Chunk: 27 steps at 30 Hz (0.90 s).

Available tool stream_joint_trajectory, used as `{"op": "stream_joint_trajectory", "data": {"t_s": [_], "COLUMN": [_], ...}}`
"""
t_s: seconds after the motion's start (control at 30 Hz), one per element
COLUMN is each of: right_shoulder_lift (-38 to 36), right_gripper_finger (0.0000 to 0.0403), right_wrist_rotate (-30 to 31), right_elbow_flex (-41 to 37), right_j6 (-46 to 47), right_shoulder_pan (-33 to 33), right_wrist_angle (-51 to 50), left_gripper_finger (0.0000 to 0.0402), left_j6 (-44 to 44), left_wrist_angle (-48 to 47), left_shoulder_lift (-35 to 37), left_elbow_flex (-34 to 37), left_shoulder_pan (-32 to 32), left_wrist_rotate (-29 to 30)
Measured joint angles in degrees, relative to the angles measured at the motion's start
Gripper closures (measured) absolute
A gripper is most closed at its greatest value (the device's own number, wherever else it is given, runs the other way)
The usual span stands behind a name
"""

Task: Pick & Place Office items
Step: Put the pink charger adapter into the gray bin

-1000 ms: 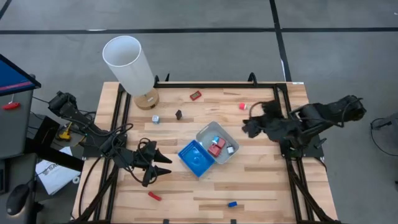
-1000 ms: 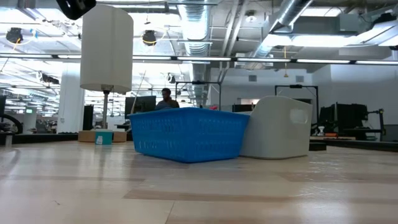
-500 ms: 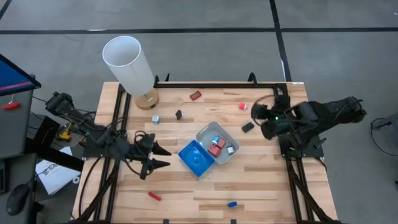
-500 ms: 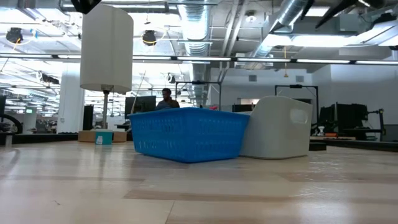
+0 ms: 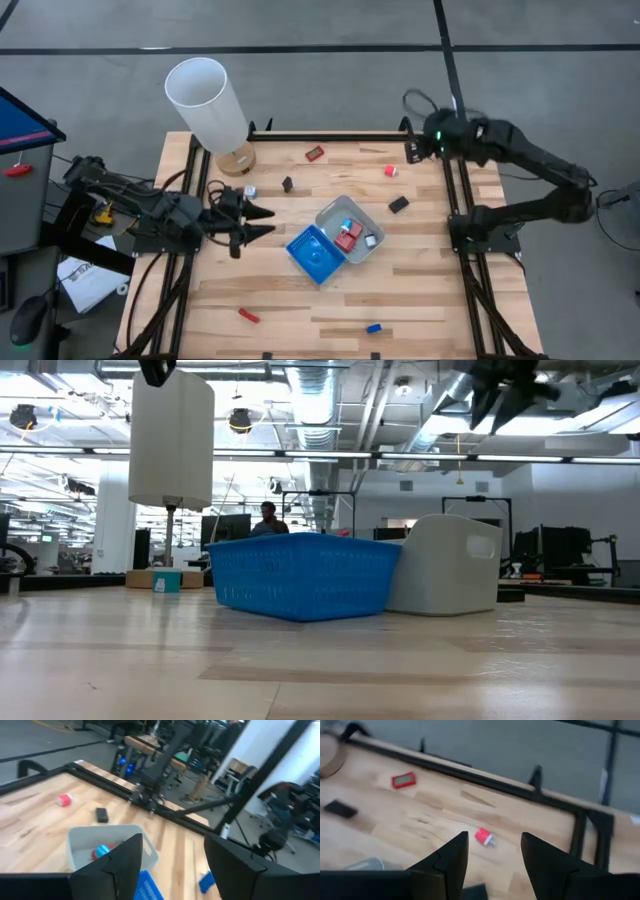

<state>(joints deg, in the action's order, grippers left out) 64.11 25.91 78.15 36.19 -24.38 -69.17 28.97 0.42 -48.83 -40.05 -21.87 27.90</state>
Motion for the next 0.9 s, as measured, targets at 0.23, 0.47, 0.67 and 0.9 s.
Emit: {"op": "stream_joint_trajectory", "data": {"t_s": [0.23, 0.47, 0.67, 0.9], "right_shoulder_lift": [2.2, 9.9, 16.4, 20.6], "right_gripper_finger": [0.0228, 0.0228, 0.0228, 0.0228], "right_wrist_rotate": [-23.2, -39.7, -40.3, -39.1], "right_elbow_flex": [0.0, 0.0, 0.0, 0.0], "right_j6": [-23.7, -36.8, -49.7, -59.1], "right_shoulder_pan": [-20.2, -30.4, -29.0, -24.6], "right_wrist_angle": [4.8, 1.9, 2.3, 6.5], "left_gripper_finger": [0.0192, 0.0192, 0.0192, 0.0192], "left_j6": [3.0, 3.0, 3.2, 3.9], "left_wrist_angle": [0.5, 0.9, 2.5, 6.5], "left_shoulder_lift": [-0.4, -0.4, -1.7, -4.7], "left_elbow_flex": [0.0, 0.0, 0.0, 0.0], "left_shoulder_pan": [3.7, 3.7, 3.2, 1.5], "left_wrist_rotate": [1.5, 4.1, 4.1, 4.1]}}
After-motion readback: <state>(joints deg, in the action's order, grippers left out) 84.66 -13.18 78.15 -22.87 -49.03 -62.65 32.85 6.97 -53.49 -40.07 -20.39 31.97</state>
